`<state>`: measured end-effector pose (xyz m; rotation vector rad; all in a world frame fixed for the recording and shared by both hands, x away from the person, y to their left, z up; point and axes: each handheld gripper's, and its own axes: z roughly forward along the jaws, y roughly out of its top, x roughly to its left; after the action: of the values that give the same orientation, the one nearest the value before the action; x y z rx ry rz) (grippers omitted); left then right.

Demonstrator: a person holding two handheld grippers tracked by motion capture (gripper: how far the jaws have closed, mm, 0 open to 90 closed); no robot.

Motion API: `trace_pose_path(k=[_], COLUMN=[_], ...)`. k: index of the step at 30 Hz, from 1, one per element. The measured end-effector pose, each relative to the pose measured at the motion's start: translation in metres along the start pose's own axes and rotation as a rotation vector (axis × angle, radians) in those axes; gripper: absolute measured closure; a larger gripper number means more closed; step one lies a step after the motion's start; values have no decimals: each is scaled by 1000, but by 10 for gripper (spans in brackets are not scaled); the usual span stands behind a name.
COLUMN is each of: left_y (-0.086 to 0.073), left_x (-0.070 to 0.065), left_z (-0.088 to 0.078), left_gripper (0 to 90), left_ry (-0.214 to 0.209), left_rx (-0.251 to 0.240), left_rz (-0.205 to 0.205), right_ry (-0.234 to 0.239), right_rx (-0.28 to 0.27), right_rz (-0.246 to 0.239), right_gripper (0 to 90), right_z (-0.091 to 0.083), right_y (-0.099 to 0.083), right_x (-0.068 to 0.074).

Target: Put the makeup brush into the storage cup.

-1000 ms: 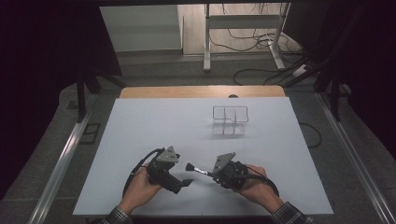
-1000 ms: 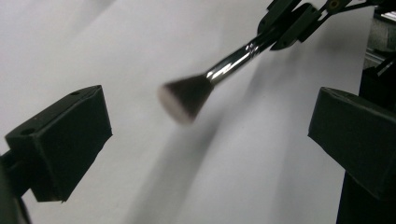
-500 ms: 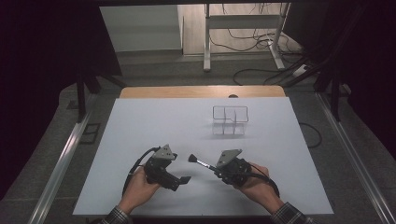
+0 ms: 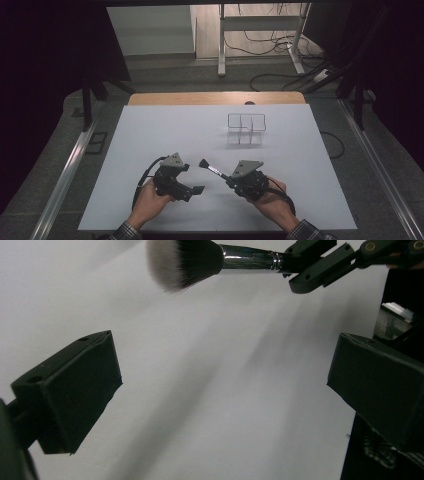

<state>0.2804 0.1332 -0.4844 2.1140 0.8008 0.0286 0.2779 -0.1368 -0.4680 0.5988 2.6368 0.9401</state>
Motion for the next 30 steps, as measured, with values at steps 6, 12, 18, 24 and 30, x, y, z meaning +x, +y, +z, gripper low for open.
trace_pose_path(k=[6,12,18,24,30], left_y=[2,6,11,14,14], left_x=[1,-1,-3,-4,0], left_z=[-1,-3,1,6,8], left_gripper=[15,20,13,38,101], left_ry=[-18,-27,-80,-95,-113], left_rx=[0,-10,-18,-10,-26], left_rz=[-47,-74,-113,-111,-132], right_ry=[11,14,17,24,26], right_rx=[-50,-88,-112,-124,-127], right_rz=[29,55,63,60,63], right_gripper=[787,786,786,786,785], right_z=[-1,-2,-3,-1,3], right_y=[2,3,4,6,7], right_x=[5,9,12,17,22])
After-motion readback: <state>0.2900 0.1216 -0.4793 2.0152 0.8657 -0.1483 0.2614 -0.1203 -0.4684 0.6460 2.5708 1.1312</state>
